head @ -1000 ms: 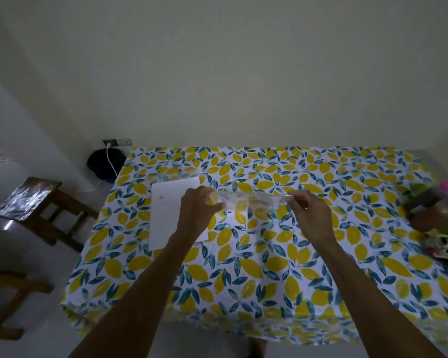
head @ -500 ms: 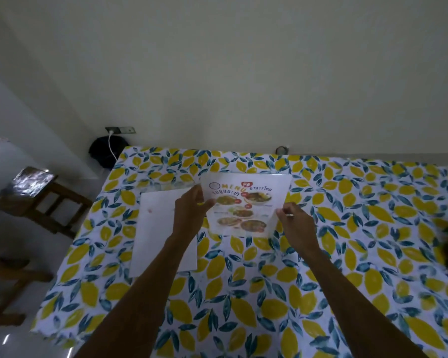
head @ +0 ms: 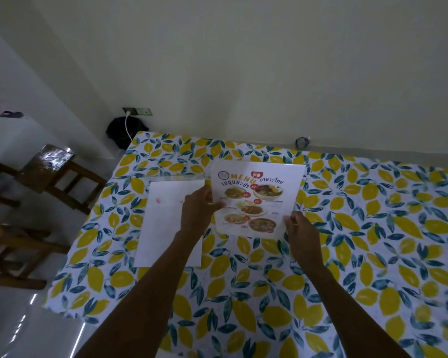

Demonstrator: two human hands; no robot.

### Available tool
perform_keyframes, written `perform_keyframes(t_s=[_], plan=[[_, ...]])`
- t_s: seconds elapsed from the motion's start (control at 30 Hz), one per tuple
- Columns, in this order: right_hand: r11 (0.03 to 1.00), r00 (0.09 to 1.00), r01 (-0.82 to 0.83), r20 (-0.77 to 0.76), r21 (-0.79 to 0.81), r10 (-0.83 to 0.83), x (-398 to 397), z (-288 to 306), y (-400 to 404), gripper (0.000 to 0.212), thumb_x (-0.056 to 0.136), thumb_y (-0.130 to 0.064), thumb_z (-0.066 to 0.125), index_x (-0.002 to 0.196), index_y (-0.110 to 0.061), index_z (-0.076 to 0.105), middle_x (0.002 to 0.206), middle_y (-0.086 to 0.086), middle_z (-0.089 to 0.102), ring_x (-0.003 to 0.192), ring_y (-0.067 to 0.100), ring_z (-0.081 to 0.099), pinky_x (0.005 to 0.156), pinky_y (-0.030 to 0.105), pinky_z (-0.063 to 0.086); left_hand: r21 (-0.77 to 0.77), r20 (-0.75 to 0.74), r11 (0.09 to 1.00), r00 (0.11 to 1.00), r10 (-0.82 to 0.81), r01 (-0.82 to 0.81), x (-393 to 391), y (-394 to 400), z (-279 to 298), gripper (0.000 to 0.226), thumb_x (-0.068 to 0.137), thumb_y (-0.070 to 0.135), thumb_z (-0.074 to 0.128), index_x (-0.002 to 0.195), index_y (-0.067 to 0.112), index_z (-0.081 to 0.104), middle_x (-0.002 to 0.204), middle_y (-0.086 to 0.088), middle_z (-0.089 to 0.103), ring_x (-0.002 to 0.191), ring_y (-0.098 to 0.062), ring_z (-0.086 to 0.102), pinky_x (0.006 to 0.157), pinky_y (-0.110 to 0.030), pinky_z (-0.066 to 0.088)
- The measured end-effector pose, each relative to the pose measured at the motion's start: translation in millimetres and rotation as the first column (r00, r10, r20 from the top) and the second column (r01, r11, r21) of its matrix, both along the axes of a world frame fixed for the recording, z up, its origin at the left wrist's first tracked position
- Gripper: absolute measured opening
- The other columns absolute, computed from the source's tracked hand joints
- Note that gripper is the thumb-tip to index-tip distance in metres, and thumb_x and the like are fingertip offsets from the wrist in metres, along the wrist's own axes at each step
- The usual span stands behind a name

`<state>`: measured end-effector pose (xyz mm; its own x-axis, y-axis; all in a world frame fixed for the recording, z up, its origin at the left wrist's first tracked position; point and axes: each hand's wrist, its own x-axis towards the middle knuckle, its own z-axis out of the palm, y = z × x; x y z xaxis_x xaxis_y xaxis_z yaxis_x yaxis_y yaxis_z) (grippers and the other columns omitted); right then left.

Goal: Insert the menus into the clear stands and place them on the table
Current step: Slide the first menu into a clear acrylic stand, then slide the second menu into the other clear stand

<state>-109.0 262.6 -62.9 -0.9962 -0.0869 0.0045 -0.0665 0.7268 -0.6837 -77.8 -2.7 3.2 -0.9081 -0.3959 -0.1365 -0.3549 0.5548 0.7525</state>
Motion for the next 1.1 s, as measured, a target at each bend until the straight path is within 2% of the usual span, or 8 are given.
perform_keyframes(t_s=[0.17,0.3,0.43,0.53,0.57,0.8,0.97,1.1], plan=[[1.0,1.0,0.027,-0.017,-0.013,-0.027,5.1,1.0,-3.6,0.031,0.1,-0.031,0.047,0.075,-0.012,0.044,0.059,-0.001,0.041,0.051,0.013,0.039,0.046,0.025,0.027,0.024,-0.015,1.0,1.0,0.018,-0.018,5.3,2.1,-6.1,0.035,0.076,0.031,0.079,0.104,0.015,0.067,0.106,0.001,0.075,0.089,-0.012,0.071,0.08,-0.041,0.06],[0.997,0.997,0.073,0.026,-0.007,-0.073,7.7,-2.2,-9.7,0.027,0.099,-0.028,0.048,0.08,-0.009,0.051,0.068,0.01,0.055,0.06,0.026,0.052,0.048,0.031,0.033,-0.014,0.008,1.0,1.0,0.01,-0.01,12.8,5.8,-13.0,0.035,0.082,0.038,0.071,0.107,0.015,0.062,0.107,-0.001,0.074,0.093,-0.017,0.07,0.08,-0.043,0.059],[0.995,0.985,0.103,0.138,0.003,-0.103,14.9,0.7,-17.1,0.025,0.097,-0.027,0.052,0.095,-0.003,0.059,0.09,0.018,0.065,0.085,0.037,0.063,0.068,0.037,0.047,-0.118,0.07,0.991,0.996,-0.058,0.066,24.2,4.7,-21.0,0.037,0.087,0.046,0.062,0.109,0.018,0.054,0.108,-0.004,0.068,0.097,-0.024,0.066,0.079,-0.044,0.056],[0.987,0.962,0.14,0.224,0.085,-0.155,28.3,0.8,-21.2,0.049,0.095,-0.031,0.055,0.132,0.001,0.048,0.126,0.024,0.059,0.116,0.04,0.057,0.094,0.048,0.05,-0.148,0.101,0.982,0.989,-0.104,0.119,35.9,-3.2,-25.8,0.036,0.09,0.046,0.059,0.113,0.018,0.053,0.109,-0.003,0.062,0.101,-0.024,0.061,0.079,-0.036,0.05],[0.98,0.954,0.152,0.242,0.129,-0.18,33.8,0.7,-22.7,0.056,0.095,-0.032,0.054,0.137,0.001,0.041,0.132,0.024,0.055,0.121,0.04,0.054,0.097,0.049,0.048,-0.165,0.12,0.977,0.986,-0.118,0.137,39.5,-7.8,-27.2,0.037,0.091,0.045,0.058,0.114,0.017,0.052,0.11,-0.004,0.06,0.102,-0.025,0.06,0.079,-0.036,0.048],[0.951,0.924,0.222,0.264,0.214,-0.275,89.3,9.1,-76.7,0.058,0.092,-0.033,0.057,0.138,-0.005,0.036,0.135,0.021,0.051,0.121,0.039,0.052,0.092,0.051,0.051,-0.226,0.143,0.952,0.973,-0.179,0.208,83.5,-79.4,-41.5,0.044,0.09,0.052,0.055,0.118,0.017,0.053,0.114,-0.004,0.057,0.105,-0.024,0.058,0.086,-0.042,0.051],[0.967,0.923,0.131,0.328,0.22,-0.2,123.4,6.1,-149.8,0.059,0.092,-0.031,0.058,0.14,-0.006,0.034,0.137,0.021,0.048,0.123,0.039,0.05,0.096,0.049,0.048,-0.191,0.206,0.968,0.971,-0.125,0.165,125.6,-155.8,-62.2,0.047,0.089,0.049,0.058,0.12,0.015,0.053,0.118,-0.007,0.056,0.107,-0.028,0.059,0.088,-0.042,0.051],[0.979,0.914,0.116,0.366,0.17,-0.172,139.8,-10.8,-193.5,0.054,0.089,-0.03,0.059,0.134,-0.007,0.039,0.123,0.021,0.058,0.111,0.039,0.058,0.088,0.048,0.052,-0.15,0.285,0.982,0.956,-0.07,0.117,157.5,-203.7,-87.0,0.051,0.09,0.046,0.059,0.127,0.012,0.051,0.123,-0.009,0.053,0.113,-0.029,0.057,0.091,-0.042,0.048]])
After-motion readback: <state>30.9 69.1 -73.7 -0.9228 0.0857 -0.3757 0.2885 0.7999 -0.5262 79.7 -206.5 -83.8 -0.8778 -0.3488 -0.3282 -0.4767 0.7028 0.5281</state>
